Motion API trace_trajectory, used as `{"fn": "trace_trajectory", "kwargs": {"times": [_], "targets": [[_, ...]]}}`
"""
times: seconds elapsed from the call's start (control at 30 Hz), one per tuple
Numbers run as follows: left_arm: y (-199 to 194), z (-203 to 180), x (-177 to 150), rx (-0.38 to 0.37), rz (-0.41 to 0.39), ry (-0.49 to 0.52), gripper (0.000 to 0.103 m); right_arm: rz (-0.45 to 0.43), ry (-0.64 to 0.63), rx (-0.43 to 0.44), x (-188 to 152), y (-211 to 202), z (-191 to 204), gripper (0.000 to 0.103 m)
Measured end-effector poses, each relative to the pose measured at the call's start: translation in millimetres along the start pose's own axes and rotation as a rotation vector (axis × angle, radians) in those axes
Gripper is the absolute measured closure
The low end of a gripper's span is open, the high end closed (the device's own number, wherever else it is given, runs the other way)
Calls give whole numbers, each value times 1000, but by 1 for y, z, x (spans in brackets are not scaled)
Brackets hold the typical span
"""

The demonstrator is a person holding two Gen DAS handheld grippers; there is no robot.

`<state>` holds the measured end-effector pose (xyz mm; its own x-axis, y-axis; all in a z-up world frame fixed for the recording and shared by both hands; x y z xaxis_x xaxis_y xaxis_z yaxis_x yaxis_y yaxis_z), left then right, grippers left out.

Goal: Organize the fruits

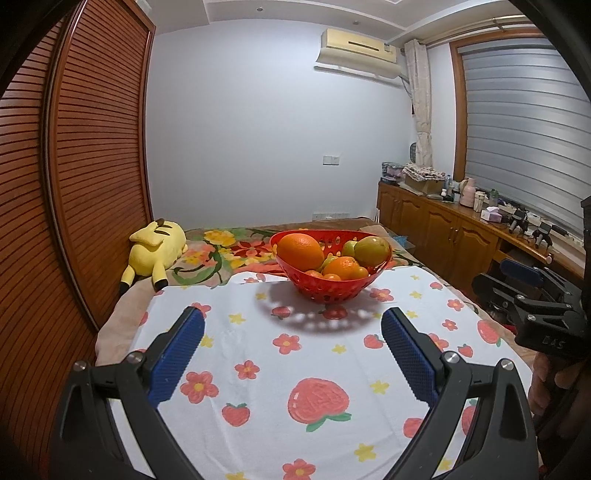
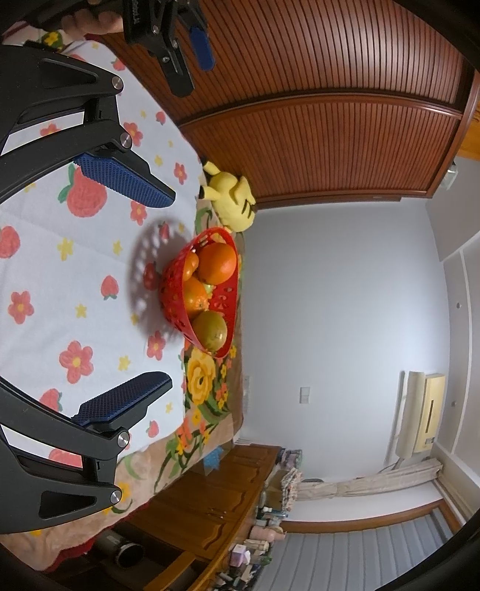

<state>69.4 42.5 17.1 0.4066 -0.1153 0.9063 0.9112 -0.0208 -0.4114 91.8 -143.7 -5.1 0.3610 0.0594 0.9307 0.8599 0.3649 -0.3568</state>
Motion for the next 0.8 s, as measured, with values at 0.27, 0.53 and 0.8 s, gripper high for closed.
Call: {"fn": "trace_trajectory", "kwargs": {"times": [0.27,0.53,0.8], "targets": [[-2,-2,1,-3,-5,4,5,-2,-1,0,0,-1,2,11],[-3,-3,2,-2,-8,6,5,-3,-1,1,0,-2,2,11],[-4,-4,2,-3,-9,6,5,-3,0,1,0,-2,2,11]]}}
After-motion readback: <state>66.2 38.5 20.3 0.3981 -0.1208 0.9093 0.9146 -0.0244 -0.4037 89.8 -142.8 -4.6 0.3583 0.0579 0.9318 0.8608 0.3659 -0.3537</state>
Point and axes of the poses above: each gripper's, at about its wrist camera, not at the fingertips, and y roughly the way its jaws point, z to its left, x to its top, the point moved 5 cm from there along y, roughly the way its jaws point, and after that the axes turned 8 degrees about y, right-handed, at the moved point
